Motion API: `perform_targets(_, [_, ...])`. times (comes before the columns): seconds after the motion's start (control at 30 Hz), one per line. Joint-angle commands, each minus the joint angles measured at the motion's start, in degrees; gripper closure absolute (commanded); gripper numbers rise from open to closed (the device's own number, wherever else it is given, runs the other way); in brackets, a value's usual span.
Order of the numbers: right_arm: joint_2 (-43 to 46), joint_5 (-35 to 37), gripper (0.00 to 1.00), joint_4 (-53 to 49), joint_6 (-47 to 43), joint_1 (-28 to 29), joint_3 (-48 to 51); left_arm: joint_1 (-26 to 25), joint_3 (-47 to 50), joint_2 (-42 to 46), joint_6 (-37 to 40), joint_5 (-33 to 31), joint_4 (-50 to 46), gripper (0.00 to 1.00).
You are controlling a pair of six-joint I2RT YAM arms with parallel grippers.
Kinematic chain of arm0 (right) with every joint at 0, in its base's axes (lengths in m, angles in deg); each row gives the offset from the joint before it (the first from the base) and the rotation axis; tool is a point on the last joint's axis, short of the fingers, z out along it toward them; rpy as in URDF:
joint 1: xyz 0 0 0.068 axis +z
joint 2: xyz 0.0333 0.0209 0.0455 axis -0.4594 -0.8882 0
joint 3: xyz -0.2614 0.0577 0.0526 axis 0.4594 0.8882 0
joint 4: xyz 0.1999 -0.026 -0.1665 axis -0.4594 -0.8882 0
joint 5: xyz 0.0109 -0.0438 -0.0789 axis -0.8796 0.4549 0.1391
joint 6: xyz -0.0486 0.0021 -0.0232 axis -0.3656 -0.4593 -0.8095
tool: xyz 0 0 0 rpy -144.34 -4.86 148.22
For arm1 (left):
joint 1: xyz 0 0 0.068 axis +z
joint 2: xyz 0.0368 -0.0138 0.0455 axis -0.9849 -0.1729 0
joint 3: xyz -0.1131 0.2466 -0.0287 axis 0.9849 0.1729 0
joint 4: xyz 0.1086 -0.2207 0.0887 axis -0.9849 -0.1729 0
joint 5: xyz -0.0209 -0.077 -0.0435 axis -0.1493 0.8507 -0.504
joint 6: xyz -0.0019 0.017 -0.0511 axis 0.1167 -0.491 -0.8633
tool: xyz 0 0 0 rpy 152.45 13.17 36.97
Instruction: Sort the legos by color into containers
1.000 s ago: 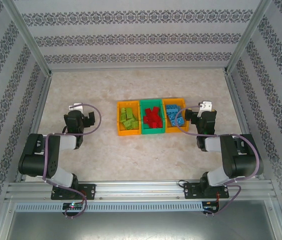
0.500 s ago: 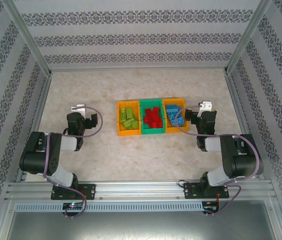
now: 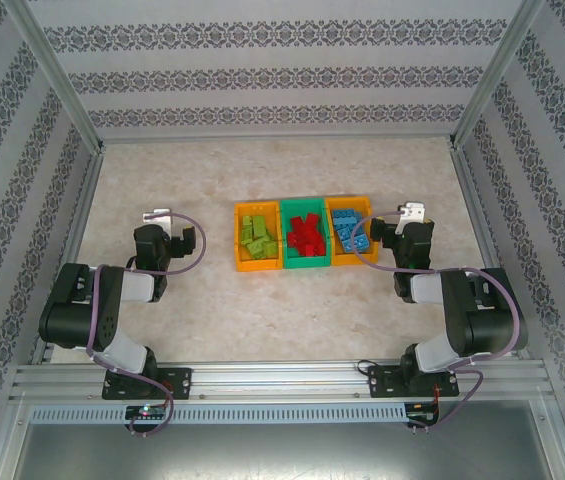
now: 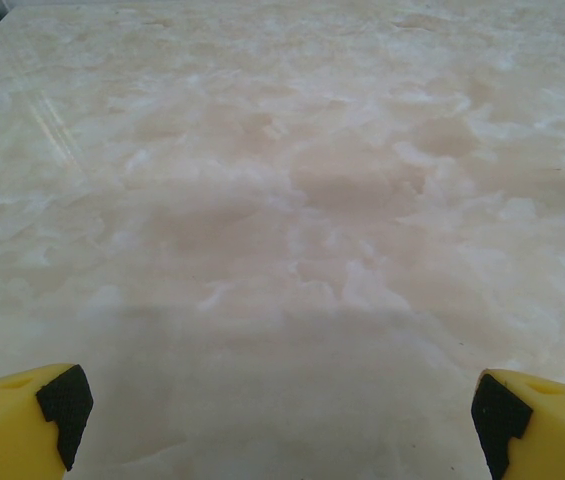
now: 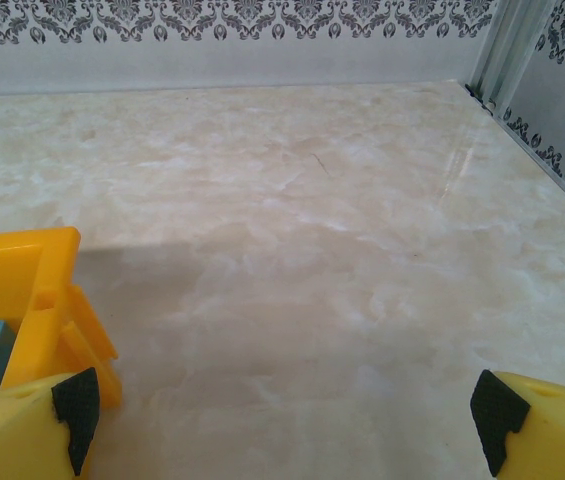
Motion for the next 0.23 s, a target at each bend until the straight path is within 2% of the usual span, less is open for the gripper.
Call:
perform_targets(0.0, [-0.31, -4.09, 0.02, -0.10, -1.87, 0.30, -1.40, 0.75, -0.85, -0.35, 0.80, 0.74, 2.69, 0.01])
perform_targets(0.2, [-0.18, -4.40, 0.02, 0.17, -2.05, 0.46, -1.17, 0.77, -0.83, -0.34, 0.84, 0.77, 2.76, 0.01])
